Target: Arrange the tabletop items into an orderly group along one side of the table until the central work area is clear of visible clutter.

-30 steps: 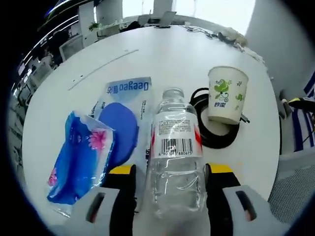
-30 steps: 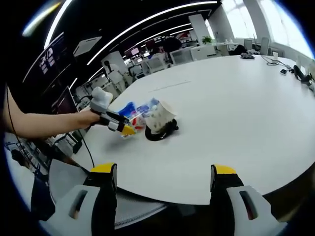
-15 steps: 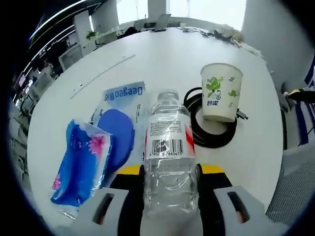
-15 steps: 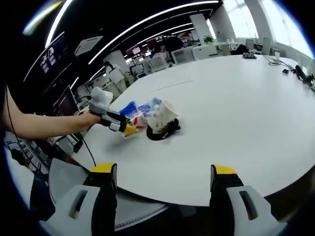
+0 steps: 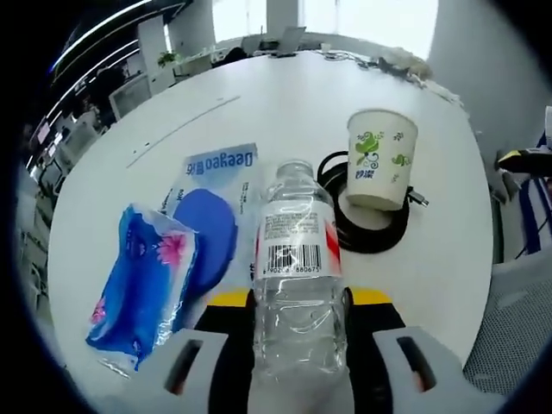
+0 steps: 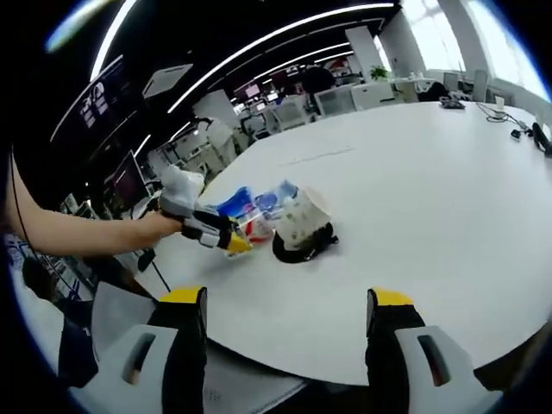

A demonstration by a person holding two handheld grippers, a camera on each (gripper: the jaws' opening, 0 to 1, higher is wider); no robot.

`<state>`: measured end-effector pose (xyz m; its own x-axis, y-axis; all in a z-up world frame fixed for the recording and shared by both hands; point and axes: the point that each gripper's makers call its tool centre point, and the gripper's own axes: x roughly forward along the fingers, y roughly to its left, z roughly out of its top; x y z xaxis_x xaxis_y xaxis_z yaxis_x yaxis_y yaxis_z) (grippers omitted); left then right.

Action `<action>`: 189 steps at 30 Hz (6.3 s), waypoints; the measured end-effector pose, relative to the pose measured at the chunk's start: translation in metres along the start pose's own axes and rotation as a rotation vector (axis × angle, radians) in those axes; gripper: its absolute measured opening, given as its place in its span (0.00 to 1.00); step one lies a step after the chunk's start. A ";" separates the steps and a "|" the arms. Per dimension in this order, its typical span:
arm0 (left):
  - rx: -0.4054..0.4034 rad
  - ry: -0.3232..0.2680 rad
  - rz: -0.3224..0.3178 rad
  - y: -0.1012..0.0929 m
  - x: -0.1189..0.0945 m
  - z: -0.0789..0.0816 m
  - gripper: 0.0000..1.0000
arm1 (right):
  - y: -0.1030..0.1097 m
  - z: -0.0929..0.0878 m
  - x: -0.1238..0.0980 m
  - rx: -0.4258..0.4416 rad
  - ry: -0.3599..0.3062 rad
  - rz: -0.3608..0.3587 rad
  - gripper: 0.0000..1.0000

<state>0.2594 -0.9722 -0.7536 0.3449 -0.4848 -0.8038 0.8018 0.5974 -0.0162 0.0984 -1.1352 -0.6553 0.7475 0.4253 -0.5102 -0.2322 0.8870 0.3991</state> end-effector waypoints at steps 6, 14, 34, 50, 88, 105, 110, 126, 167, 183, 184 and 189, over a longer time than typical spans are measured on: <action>-0.039 -0.041 0.024 -0.001 -0.001 -0.001 0.36 | 0.022 0.033 0.019 -0.065 -0.048 0.062 0.70; -0.066 -0.045 0.042 -0.003 -0.002 -0.002 0.37 | 0.056 0.075 0.068 0.010 -0.050 0.186 0.62; -0.082 -0.094 0.053 -0.005 -0.007 0.000 0.38 | 0.044 0.092 0.207 0.296 0.206 0.057 0.58; -0.105 -0.142 0.050 -0.001 -0.004 0.001 0.39 | 0.026 0.077 0.240 0.353 0.283 -0.067 0.54; -0.127 -0.178 0.062 -0.001 -0.005 0.000 0.38 | -0.004 0.058 0.261 0.509 0.202 -0.233 0.19; -0.107 -0.195 0.057 -0.006 -0.016 -0.006 0.38 | 0.027 0.082 0.233 0.359 0.044 -0.142 0.19; -0.121 -0.202 0.050 -0.009 -0.022 -0.010 0.38 | 0.047 0.091 0.219 0.255 -0.002 -0.103 0.18; -0.144 -0.231 0.010 -0.010 -0.037 -0.028 0.38 | 0.116 0.109 0.189 -0.106 -0.131 0.062 0.17; 0.037 -0.226 -0.078 -0.027 -0.037 -0.055 0.38 | 0.200 0.061 0.143 -0.523 -0.150 0.306 0.17; 0.022 -0.232 -0.052 -0.026 -0.037 -0.054 0.40 | 0.202 0.060 0.144 -0.571 -0.127 0.380 0.18; 0.020 -0.233 -0.049 -0.025 -0.037 -0.054 0.41 | 0.202 0.060 0.145 -0.575 -0.127 0.381 0.18; -0.022 -0.229 -0.020 -0.023 -0.038 -0.055 0.41 | 0.201 0.060 0.146 -0.597 -0.119 0.385 0.19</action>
<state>0.2010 -0.9325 -0.7548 0.4330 -0.6271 -0.6475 0.7993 0.5992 -0.0457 0.1979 -0.9060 -0.6043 0.5993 0.7352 -0.3168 -0.7680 0.6397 0.0318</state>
